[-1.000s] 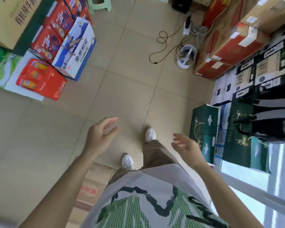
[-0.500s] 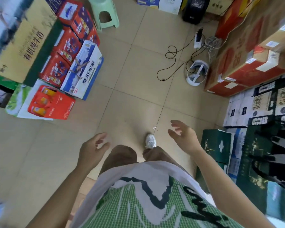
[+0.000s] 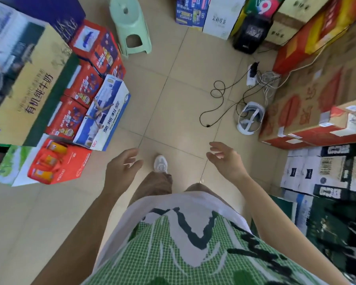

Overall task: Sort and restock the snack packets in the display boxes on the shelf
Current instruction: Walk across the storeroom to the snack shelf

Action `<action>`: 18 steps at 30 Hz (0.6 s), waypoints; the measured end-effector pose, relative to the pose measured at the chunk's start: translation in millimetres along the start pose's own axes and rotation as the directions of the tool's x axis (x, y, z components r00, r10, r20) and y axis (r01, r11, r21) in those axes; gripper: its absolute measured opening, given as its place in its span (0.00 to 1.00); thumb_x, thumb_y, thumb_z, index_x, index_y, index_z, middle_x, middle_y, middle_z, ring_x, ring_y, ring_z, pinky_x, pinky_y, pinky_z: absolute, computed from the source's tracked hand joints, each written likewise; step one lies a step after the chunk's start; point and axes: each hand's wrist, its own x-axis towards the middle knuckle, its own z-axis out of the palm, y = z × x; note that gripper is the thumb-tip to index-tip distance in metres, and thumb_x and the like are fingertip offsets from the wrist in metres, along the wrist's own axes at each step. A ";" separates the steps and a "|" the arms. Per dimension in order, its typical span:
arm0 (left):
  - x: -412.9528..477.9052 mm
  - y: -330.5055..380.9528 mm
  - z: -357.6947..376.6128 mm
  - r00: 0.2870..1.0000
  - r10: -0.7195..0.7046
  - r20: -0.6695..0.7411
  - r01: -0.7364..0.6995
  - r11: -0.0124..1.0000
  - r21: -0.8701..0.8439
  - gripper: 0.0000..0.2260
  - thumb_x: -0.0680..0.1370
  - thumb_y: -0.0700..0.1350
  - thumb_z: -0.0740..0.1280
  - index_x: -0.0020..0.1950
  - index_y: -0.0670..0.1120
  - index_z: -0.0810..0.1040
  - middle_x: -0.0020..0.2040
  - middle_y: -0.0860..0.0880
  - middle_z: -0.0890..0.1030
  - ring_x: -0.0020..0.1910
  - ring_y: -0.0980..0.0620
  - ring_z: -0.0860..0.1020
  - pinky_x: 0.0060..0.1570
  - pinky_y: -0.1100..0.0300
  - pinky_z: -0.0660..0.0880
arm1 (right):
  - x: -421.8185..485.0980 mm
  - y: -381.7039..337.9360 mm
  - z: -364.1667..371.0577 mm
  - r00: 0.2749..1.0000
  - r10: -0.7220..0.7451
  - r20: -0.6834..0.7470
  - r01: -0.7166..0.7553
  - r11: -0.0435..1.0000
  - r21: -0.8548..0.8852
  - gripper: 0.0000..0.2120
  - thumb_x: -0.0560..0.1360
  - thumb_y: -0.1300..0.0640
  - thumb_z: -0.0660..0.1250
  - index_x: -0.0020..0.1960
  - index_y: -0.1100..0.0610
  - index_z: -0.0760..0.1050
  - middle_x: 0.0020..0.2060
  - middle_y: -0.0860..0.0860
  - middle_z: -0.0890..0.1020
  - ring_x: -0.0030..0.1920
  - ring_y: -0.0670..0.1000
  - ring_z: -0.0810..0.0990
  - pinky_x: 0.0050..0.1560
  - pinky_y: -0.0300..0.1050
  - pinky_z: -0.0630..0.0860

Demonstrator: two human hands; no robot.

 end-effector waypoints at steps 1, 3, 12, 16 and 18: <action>20.3 11.3 -9.9 1.000 0.014 0.019 -0.014 1.000 -0.017 0.16 0.79 0.42 0.71 0.67 0.48 0.79 0.62 0.54 0.81 0.58 0.55 0.80 0.56 0.63 0.73 | 9.0 -10.1 1.6 1.000 0.021 0.001 -0.021 1.000 -0.001 0.17 0.78 0.53 0.71 0.67 0.50 0.77 0.56 0.49 0.82 0.56 0.51 0.81 0.57 0.42 0.74; 62.5 36.6 -28.2 0.997 0.056 0.061 -0.054 0.998 -0.037 0.17 0.78 0.43 0.72 0.66 0.48 0.79 0.62 0.54 0.82 0.58 0.59 0.80 0.55 0.67 0.73 | 28.8 -26.1 3.1 0.999 0.049 -0.007 -0.049 0.999 -0.008 0.17 0.78 0.53 0.70 0.67 0.51 0.77 0.56 0.49 0.82 0.56 0.52 0.81 0.57 0.44 0.75; 218.1 137.2 -59.9 0.986 0.131 0.104 -0.129 0.991 -0.027 0.26 0.71 0.53 0.68 0.68 0.48 0.79 0.61 0.56 0.81 0.59 0.60 0.79 0.57 0.65 0.74 | 126.8 -83.6 -27.9 0.984 0.168 -0.060 -0.167 0.986 0.025 0.19 0.78 0.54 0.70 0.68 0.53 0.77 0.58 0.53 0.83 0.56 0.54 0.81 0.54 0.41 0.71; 275.0 164.9 -58.5 0.989 0.096 0.113 -0.096 0.995 -0.010 0.21 0.71 0.53 0.68 0.64 0.53 0.78 0.52 0.70 0.81 0.54 0.68 0.79 0.54 0.69 0.73 | 204.3 -128.1 -45.1 0.994 0.108 -0.022 -0.108 0.994 0.021 0.19 0.78 0.53 0.70 0.68 0.51 0.76 0.57 0.50 0.83 0.57 0.52 0.81 0.55 0.43 0.73; 297.8 179.6 -60.7 0.993 0.043 0.106 -0.043 0.999 -0.007 0.20 0.70 0.54 0.68 0.62 0.55 0.78 0.50 0.71 0.81 0.52 0.69 0.79 0.54 0.65 0.75 | 243.1 -158.6 -57.8 0.998 0.063 -0.008 -0.063 0.998 0.002 0.19 0.78 0.52 0.70 0.68 0.50 0.76 0.57 0.48 0.82 0.57 0.51 0.81 0.55 0.43 0.73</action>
